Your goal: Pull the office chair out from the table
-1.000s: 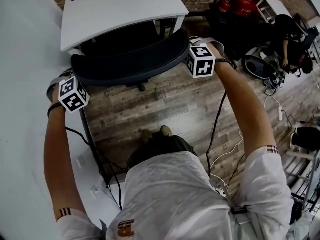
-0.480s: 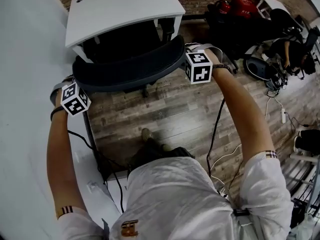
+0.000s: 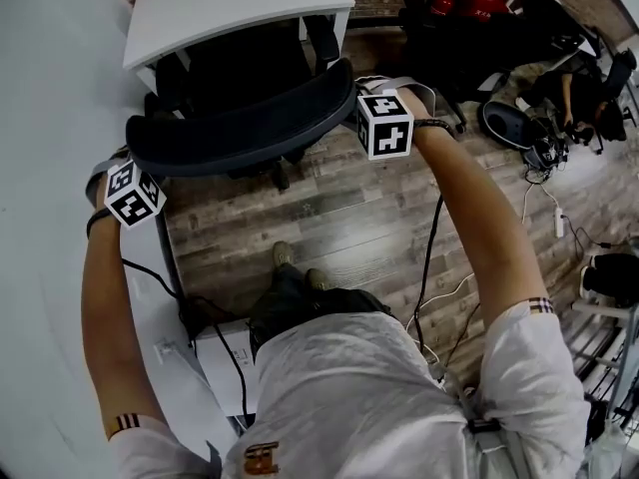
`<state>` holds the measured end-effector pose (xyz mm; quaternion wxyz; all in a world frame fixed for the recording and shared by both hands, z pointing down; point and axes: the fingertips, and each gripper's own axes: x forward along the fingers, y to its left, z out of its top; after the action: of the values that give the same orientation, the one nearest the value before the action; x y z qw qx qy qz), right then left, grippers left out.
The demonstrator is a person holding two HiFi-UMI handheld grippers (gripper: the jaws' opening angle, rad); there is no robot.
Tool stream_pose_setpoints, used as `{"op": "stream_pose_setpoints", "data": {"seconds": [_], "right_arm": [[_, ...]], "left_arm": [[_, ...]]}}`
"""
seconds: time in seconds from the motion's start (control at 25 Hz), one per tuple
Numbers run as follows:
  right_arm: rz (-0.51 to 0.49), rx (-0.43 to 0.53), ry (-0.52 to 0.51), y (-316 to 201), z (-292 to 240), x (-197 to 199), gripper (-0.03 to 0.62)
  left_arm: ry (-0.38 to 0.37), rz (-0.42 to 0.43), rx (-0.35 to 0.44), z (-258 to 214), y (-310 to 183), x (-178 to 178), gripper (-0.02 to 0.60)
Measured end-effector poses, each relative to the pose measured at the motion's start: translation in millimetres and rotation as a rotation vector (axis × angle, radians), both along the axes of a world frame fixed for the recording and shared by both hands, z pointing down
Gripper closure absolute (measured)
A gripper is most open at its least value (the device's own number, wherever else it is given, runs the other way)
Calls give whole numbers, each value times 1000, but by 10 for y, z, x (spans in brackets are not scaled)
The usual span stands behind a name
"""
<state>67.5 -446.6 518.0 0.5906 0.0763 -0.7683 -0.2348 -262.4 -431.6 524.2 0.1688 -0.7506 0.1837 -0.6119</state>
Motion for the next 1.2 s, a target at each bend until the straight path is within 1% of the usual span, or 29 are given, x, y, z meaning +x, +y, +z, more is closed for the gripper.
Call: {"op": "stream_pose_setpoints", "data": {"seconds": [0.12, 0.24, 0.44, 0.6, 0.72, 1.2], "right_arm": [[-2, -10, -8, 173, -22, -5, 494], [-2, 1, 0, 288, 2, 32, 494], [0, 2, 5, 492, 11, 44, 493], [6, -4, 8, 695, 28, 62, 493], [-1, 0, 5, 880, 9, 59, 493], [20, -10, 13, 1649, 2, 55, 493]], "left_arm": [[7, -15, -18, 55, 174, 1, 476], [6, -1, -2, 10, 298, 53, 476], [4, -1, 8, -33, 515, 68, 476], [7, -6, -12, 54, 736, 39, 476], [12, -10, -24, 88, 929, 29, 476], [24, 13, -13, 27, 1652, 39, 477]]}}
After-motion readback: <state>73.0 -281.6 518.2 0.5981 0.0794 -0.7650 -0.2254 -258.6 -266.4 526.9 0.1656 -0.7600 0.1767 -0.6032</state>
